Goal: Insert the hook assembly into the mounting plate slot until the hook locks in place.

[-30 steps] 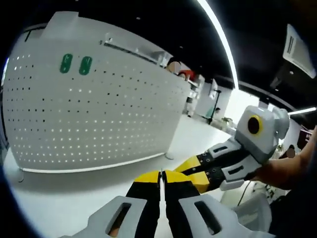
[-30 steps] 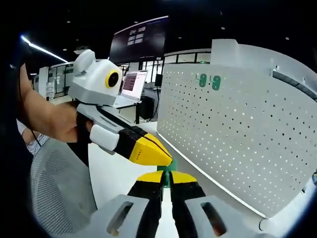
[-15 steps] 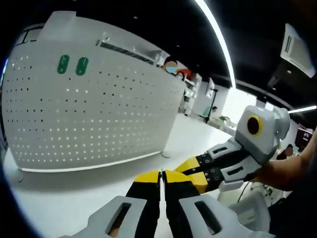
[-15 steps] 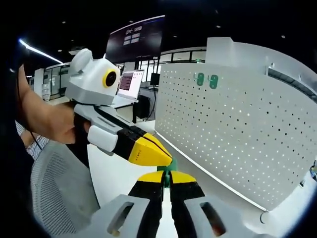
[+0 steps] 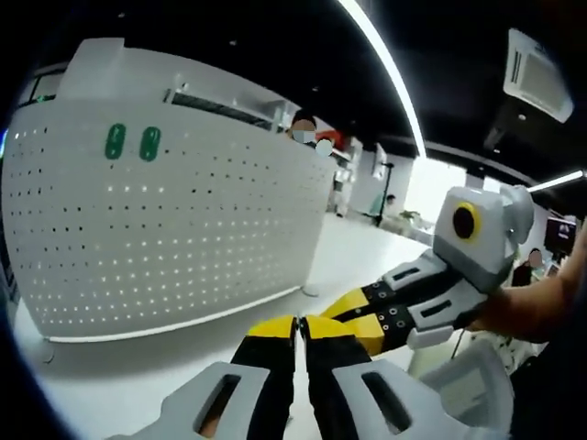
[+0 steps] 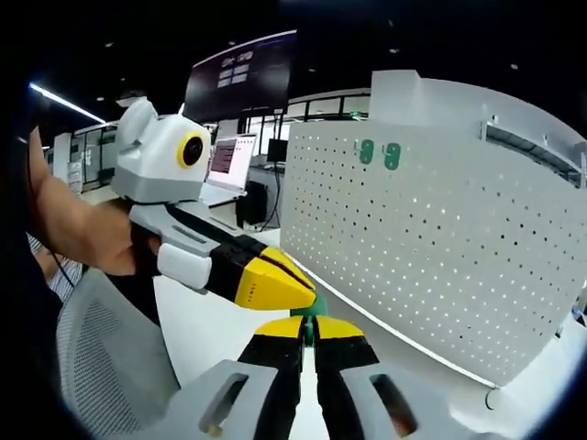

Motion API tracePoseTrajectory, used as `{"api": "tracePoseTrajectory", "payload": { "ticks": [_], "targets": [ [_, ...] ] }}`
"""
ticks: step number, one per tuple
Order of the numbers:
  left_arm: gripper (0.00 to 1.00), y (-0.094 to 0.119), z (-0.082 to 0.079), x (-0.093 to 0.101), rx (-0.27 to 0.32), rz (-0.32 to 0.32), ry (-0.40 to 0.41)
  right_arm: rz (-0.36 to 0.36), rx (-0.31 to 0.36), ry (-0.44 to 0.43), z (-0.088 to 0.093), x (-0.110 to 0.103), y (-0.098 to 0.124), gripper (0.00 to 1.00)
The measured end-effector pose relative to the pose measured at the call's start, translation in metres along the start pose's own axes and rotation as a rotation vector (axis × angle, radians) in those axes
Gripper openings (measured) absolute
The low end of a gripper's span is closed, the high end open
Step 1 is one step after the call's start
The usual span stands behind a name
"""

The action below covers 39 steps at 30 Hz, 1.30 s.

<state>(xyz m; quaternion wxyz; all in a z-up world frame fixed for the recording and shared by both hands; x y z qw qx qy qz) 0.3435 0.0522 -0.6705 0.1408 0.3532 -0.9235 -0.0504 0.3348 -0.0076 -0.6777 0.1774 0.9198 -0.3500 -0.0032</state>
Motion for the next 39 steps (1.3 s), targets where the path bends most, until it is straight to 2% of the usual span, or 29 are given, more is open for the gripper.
{"api": "tracePoseTrajectory", "payload": {
  "ticks": [8, 11, 14, 16, 23, 33, 39],
  "targets": [
    [0.1, 0.005, -0.011, -0.009, 0.051, 0.015, -0.022, 0.058, 0.015, -0.01, -0.005, 0.007, 0.001, 0.02],
    [0.15, 0.009, -0.014, -0.013, 0.073, -0.005, -0.073, 0.084, 0.017, -0.009, -0.007, 0.011, 0.002, 0.02],
    [0.17, 0.014, -0.017, -0.012, 0.095, 0.005, -0.09, 0.1, 0.019, -0.014, -0.009, 0.014, 0.003, 0.02],
    [0.21, 0.017, -0.019, -0.015, 0.104, -0.019, -0.119, 0.107, 0.019, -0.015, -0.01, 0.015, 0.004, 0.02],
    [0.3, 0.023, -0.02, -0.019, 0.122, -0.046, -0.14, 0.125, 0.026, -0.02, -0.014, 0.015, 0.002, 0.02],
    [0.51, 0.034, -0.024, -0.03, 0.145, -0.141, -0.178, 0.159, 0.036, -0.036, -0.02, 0.02, 0.002, 0.02],
    [0.53, 0.041, -0.023, -0.036, 0.154, -0.163, -0.174, 0.187, 0.057, -0.04, -0.031, 0.026, 0.0, 0.02]
  ]
}}
Point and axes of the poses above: the point that each gripper's makers call its tool centre point, and the gripper's own axes: y roughly backward along the fingers, x roughly to its right, z roughly out of its underside, the point moved 4 cm from there along y, roughly backward along the fingers, and after that the axes turned 1 degree about x, right-handed, at the moved point
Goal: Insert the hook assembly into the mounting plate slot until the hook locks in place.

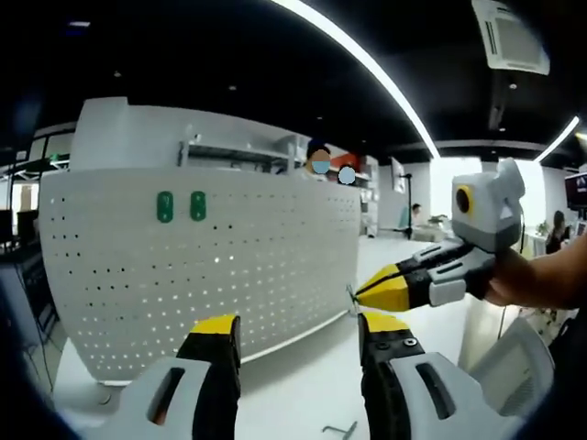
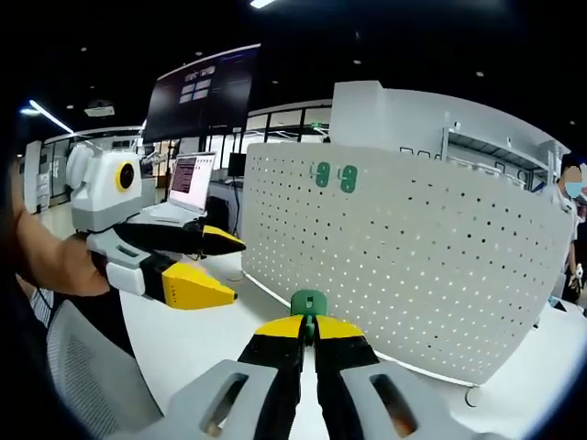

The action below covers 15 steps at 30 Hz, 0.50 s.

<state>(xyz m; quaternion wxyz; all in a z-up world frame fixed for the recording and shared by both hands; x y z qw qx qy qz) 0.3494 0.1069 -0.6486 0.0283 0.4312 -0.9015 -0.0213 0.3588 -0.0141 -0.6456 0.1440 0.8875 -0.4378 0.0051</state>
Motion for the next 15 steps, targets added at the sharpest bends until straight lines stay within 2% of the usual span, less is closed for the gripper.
{"api": "tracePoseTrajectory", "payload": {
  "ticks": [5, 15],
  "targets": [
    [0.54, 0.005, 0.006, -0.005, -0.018, -0.02, 0.001, 0.025, 0.023, -0.003, -0.014, 0.008, -0.006, 0.02],
    [0.54, 0.014, 0.015, -0.009, -0.034, -0.037, 0.0, 0.075, 0.107, -0.022, -0.056, 0.024, -0.029, 0.02]
  ]
}}
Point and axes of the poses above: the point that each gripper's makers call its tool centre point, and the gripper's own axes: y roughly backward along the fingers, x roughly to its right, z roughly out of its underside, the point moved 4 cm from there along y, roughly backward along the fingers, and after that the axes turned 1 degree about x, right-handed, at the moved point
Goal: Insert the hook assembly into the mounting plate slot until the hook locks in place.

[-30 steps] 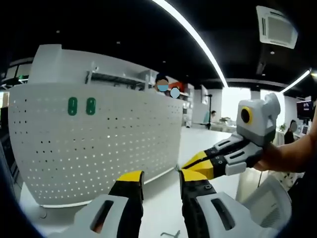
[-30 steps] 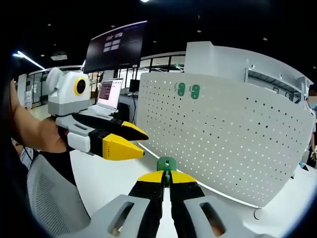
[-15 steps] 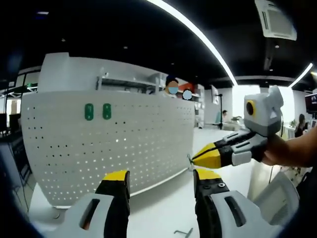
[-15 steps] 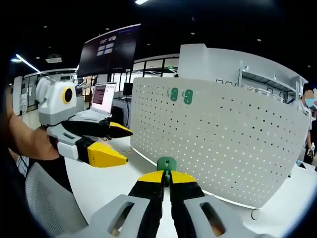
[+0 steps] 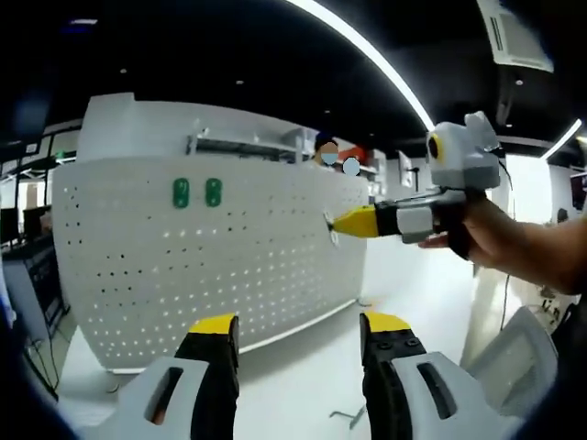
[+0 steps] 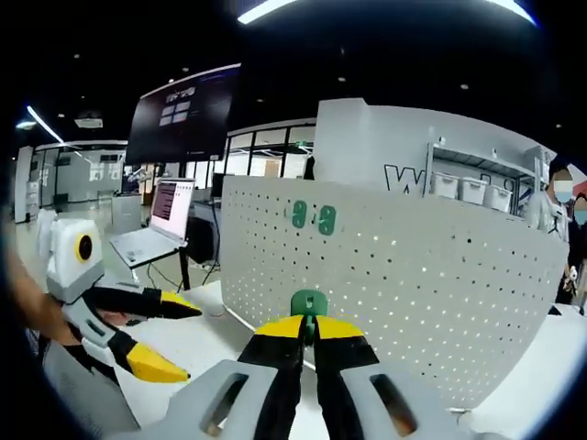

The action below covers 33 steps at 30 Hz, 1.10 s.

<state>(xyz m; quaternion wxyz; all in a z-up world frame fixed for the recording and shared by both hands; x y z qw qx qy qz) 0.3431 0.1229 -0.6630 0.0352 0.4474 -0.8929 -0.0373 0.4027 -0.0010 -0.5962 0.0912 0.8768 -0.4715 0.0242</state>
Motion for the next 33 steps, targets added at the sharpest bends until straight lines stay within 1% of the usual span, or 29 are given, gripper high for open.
{"api": "tracePoseTrajectory", "payload": {
  "ticks": [4, 9, 13, 17, 21, 26, 33],
  "targets": [
    [0.54, 0.002, 0.002, -0.001, 0.003, -0.007, 0.001, 0.017, 0.03, -0.022, -0.011, 0.003, -0.013, 0.02],
    [0.54, 0.005, 0.002, -0.003, 0.007, -0.016, -0.029, 0.042, 0.061, -0.029, -0.022, 0.005, -0.025, 0.02],
    [0.54, 0.007, 0.004, -0.004, 0.01, -0.023, -0.031, 0.063, 0.078, -0.043, -0.026, 0.008, -0.035, 0.02],
    [0.53, 0.01, 0.01, -0.006, 0.004, -0.032, -0.023, 0.102, 0.11, -0.052, -0.032, 0.015, -0.045, 0.02],
    [0.53, 0.014, 0.016, -0.012, -0.006, -0.044, -0.013, 0.147, 0.147, -0.041, -0.037, 0.023, -0.055, 0.02],
    [0.52, 0.017, 0.02, -0.016, -0.014, -0.054, -0.005, 0.191, 0.192, -0.059, -0.043, 0.032, -0.072, 0.02],
    [0.51, 0.017, 0.021, -0.021, -0.013, -0.065, 0.007, 0.226, 0.218, -0.066, -0.045, 0.041, -0.092, 0.02]
  ]
}}
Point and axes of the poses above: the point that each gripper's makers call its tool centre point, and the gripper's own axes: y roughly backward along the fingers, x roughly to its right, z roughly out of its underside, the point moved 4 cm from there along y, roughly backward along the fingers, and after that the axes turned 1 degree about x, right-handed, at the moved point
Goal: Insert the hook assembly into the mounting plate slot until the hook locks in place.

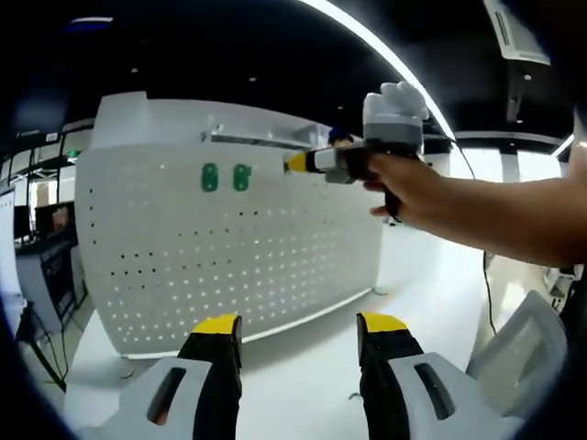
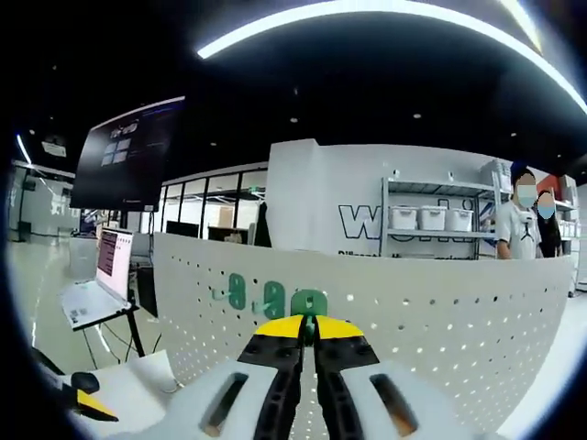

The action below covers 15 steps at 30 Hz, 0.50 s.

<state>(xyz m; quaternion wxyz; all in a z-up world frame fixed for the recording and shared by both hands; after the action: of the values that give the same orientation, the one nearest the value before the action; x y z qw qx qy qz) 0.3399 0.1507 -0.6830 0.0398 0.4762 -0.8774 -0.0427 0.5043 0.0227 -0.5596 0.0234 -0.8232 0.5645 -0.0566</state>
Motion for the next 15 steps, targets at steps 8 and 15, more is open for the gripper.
{"api": "tracePoseTrajectory", "payload": {
  "ticks": [8, 15],
  "targets": [
    [0.5, -0.003, 0.004, -0.003, -0.01, 0.003, 0.009, 0.034, 0.016, 0.027, 0.001, 0.005, -0.019, 0.02],
    [0.5, -0.004, 0.005, -0.006, -0.012, 0.002, 0.015, 0.049, 0.001, -0.012, 0.006, 0.007, -0.03, 0.02]
  ]
}}
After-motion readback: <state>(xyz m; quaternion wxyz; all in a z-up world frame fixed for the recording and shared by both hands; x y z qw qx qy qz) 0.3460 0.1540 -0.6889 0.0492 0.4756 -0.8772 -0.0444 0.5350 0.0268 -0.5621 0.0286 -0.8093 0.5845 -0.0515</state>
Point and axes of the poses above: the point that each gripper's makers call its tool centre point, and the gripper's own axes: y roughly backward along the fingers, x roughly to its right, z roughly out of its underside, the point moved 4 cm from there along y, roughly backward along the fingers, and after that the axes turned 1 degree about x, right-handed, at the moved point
